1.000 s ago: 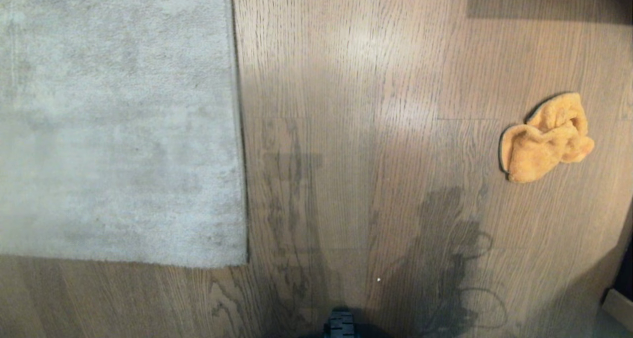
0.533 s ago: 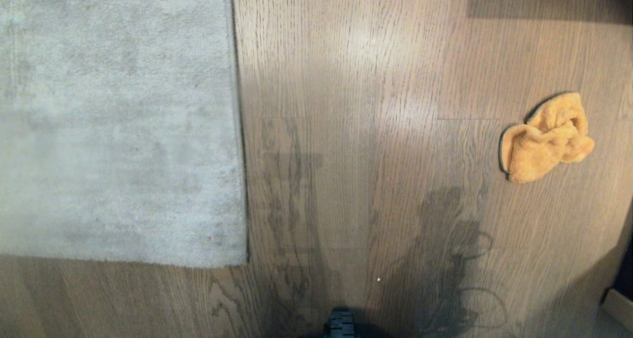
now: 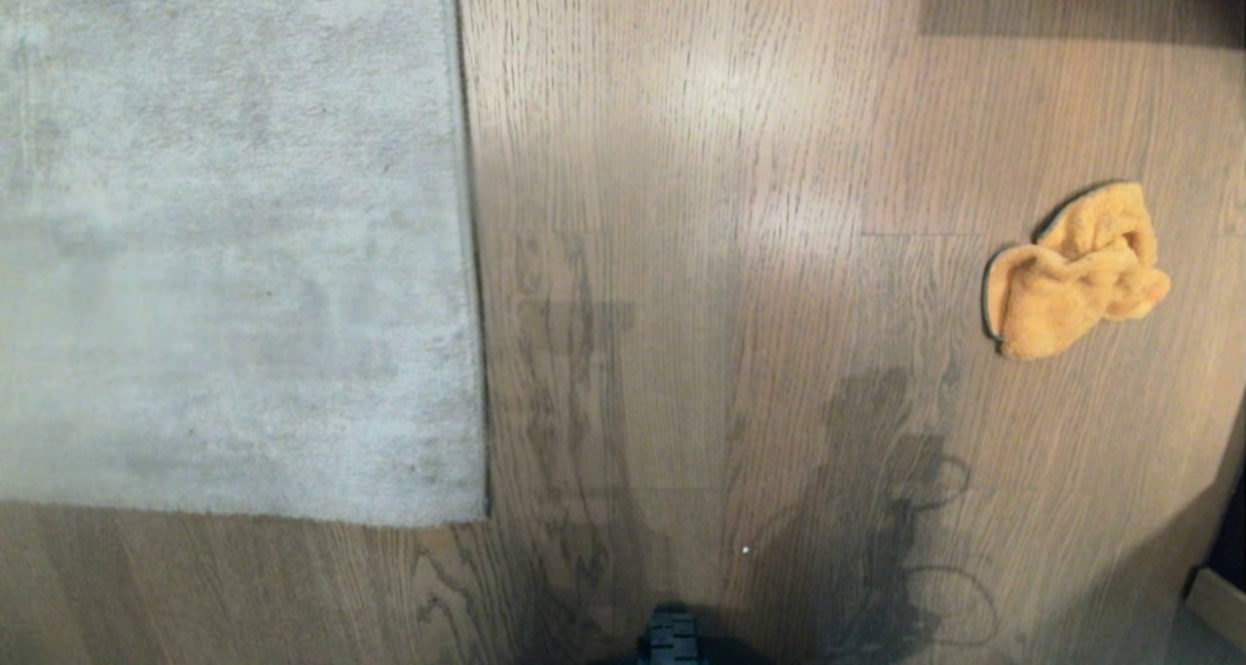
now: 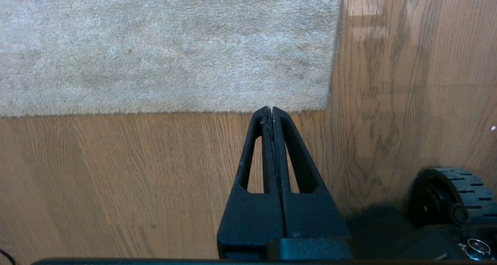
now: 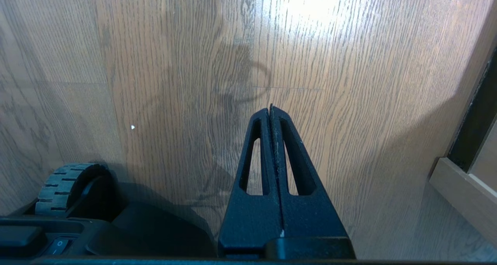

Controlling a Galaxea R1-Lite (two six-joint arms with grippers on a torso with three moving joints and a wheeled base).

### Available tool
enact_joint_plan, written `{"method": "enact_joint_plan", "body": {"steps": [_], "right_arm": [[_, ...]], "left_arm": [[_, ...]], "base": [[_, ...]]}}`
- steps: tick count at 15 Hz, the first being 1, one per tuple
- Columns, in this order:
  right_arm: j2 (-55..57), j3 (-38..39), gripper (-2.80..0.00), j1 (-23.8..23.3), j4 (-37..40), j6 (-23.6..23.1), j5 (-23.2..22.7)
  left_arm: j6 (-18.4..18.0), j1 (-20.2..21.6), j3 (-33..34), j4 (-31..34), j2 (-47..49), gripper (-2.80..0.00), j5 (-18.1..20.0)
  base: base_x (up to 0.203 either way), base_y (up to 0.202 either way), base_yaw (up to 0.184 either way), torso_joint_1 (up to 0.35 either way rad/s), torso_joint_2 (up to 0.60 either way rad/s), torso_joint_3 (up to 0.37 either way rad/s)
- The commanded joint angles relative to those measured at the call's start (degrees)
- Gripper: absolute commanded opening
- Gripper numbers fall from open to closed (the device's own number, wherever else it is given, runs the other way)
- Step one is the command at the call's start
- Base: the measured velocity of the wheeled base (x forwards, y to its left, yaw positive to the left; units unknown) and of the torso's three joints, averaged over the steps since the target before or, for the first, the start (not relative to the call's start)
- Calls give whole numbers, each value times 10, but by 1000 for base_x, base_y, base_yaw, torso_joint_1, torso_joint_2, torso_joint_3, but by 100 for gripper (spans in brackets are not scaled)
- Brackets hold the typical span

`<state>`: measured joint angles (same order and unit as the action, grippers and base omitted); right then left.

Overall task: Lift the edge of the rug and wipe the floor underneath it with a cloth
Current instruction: Pick up the rag

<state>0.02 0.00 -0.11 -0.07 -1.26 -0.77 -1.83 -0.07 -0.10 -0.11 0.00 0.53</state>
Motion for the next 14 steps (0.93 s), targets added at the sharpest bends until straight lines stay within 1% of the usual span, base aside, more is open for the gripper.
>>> {"method": "enact_joint_plan", "body": {"steps": [1,3,5,14], "right_arm": [[0,0,-280,0,2,0,1],[9,-5,-280,2,18,-1,1],[0,0,-280,2,1,-2,4],[0,-1,-280,2,4,-6,2]], "left_arm": [[0,0,0,0,0,-280,0],[0,0,0,-1,0,-280,0],[0,0,0,0,0,-280,0],[0,0,0,0,0,-280,0]], "base": [[0,0,0,0,0,0],[0,0,0,0,0,0],[0,0,0,0,0,0],[0,0,0,0,0,0]]}}
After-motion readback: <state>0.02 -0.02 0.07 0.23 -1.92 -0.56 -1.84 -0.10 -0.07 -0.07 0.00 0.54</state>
